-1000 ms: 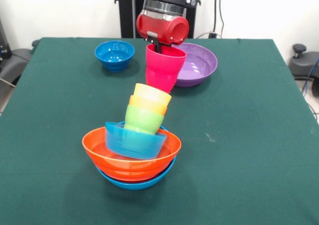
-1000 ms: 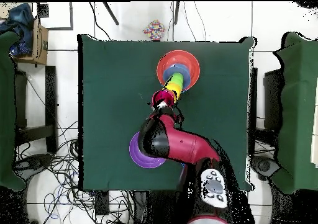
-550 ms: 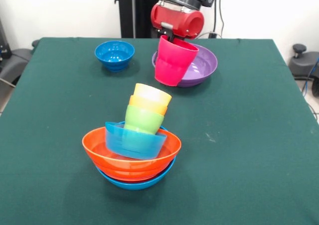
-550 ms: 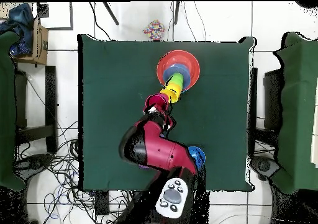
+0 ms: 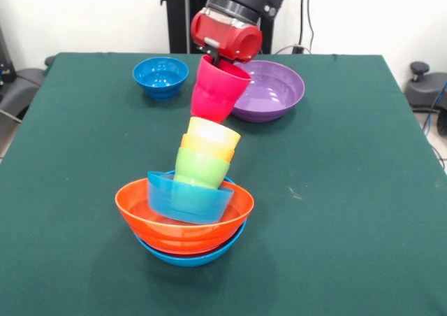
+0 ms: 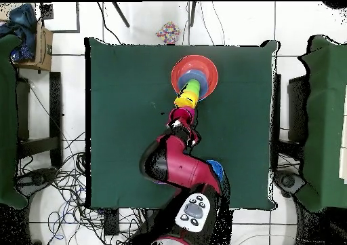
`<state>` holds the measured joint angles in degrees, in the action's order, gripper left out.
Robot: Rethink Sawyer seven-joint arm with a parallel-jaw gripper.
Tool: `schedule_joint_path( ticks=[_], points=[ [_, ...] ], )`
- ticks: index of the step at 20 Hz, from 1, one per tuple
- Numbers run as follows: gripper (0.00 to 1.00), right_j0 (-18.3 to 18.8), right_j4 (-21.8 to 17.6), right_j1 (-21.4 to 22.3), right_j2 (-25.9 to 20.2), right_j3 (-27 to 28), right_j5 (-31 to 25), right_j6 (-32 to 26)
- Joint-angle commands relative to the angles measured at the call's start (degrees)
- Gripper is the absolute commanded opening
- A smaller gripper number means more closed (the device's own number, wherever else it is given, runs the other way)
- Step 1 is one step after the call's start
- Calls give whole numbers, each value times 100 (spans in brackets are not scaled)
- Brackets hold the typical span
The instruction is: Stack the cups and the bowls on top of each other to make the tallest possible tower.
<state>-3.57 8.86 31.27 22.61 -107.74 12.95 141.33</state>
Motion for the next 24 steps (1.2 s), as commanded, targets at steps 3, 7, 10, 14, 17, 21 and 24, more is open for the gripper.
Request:
schedule_joint_path(
  ticks=[3,7,10,14,17,21,24],
  points=[
    [0,-4,36,-351,-122,337,337,481],
    [0,-65,120,-382,-89,280,558,642],
    [0,25,104,-328,-306,204,704,831],
    [0,319,-6,-119,-759,47,622,1051],
    [0,897,-456,87,-1426,-72,644,1169],
    [0,1644,-978,210,-2263,-250,759,1303],
    [0,2070,-1279,254,-2742,-345,819,1338]
  ],
)
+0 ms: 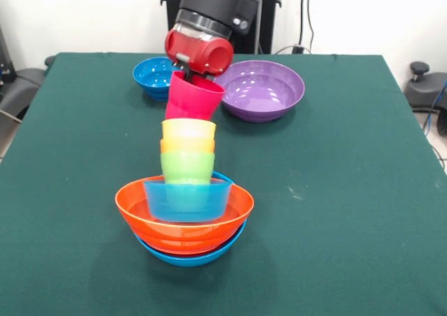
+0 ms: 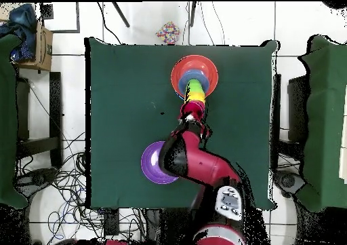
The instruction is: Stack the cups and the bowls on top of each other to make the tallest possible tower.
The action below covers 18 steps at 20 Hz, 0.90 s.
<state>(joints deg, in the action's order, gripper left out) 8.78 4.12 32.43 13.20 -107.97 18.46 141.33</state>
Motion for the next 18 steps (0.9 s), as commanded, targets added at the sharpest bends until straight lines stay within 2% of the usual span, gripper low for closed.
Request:
schedule_joint_path(
  ticks=[1,9,15,18],
  points=[
    [0,910,-819,150,-1894,-355,273,1349],
    [0,967,-597,270,-1963,-448,117,1116],
    [0,1415,-747,400,-2526,-681,167,1300],
    [0,1479,-586,609,-2626,-827,6,1297]
  ],
)
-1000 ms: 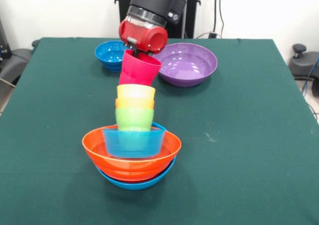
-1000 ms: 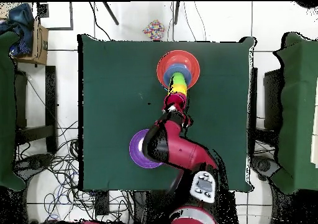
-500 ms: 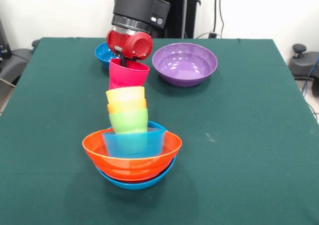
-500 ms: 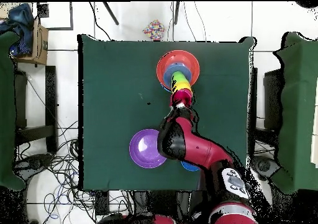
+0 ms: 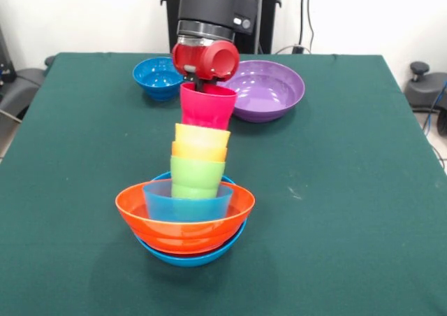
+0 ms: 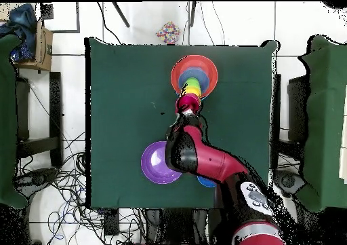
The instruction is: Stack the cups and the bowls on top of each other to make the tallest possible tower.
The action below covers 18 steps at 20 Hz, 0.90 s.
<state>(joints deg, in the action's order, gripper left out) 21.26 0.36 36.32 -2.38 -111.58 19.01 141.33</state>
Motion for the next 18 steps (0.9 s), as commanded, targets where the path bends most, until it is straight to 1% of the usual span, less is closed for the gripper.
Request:
schedule_joint_path(
  ticks=[1,4,6,8,9,10,13,14,16,18],
  points=[
    [0,199,-126,279,-1037,-498,-110,1269],
    [0,101,105,412,-958,-555,-278,1199],
    [0,41,190,445,-872,-546,-348,1118],
    [0,-152,357,504,-614,-499,-560,954],
    [0,-319,477,520,-397,-448,-678,837],
    [0,-391,552,529,-331,-440,-698,826],
    [0,-614,734,550,-67,-402,-675,753],
    [0,-717,745,568,85,-350,-601,645],
    [0,-987,903,510,397,-306,-500,532],
    [0,-1092,931,391,529,-257,-410,462]
  ],
)
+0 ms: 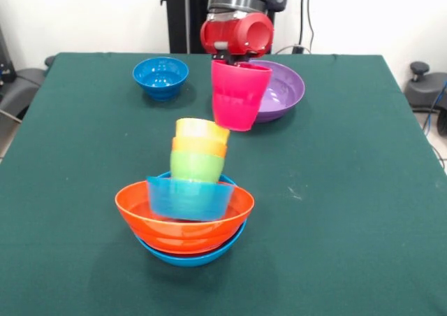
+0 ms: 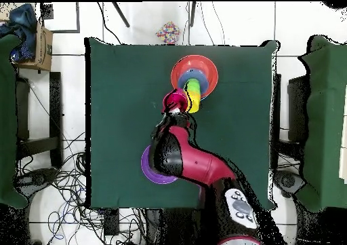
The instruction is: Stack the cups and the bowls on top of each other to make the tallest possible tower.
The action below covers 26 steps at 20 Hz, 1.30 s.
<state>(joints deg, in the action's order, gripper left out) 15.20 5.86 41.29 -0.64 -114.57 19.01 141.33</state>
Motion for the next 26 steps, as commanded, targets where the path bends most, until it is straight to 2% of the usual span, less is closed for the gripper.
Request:
schedule_joint_path(
  ticks=[1,2,3,6,9,14,18,20,21,22,23,24,26],
  points=[
    [0,-580,398,-141,489,92,-511,346],
    [0,-532,352,-144,441,77,-553,373],
    [100,-587,354,-174,516,101,-586,394],
    [100,-903,565,-277,902,226,-704,229],
    [100,-1520,940,-520,1668,480,-954,-73],
    [100,-1811,997,-639,2014,680,-1275,-100],
    [100,-1601,765,-618,1787,845,-1316,-16],
    [100,-1398,614,-658,1516,966,-1399,-5],
    [100,-1225,533,-692,1237,1006,-1441,32],
    [100,-1263,569,-745,1205,1079,-1537,27],
    [100,-1390,616,-769,1291,1212,-1912,-95],
    [100,-1598,626,-767,1498,1412,-2561,-282],
    [100,-2185,773,-807,2124,1808,-3778,-146]
  ],
)
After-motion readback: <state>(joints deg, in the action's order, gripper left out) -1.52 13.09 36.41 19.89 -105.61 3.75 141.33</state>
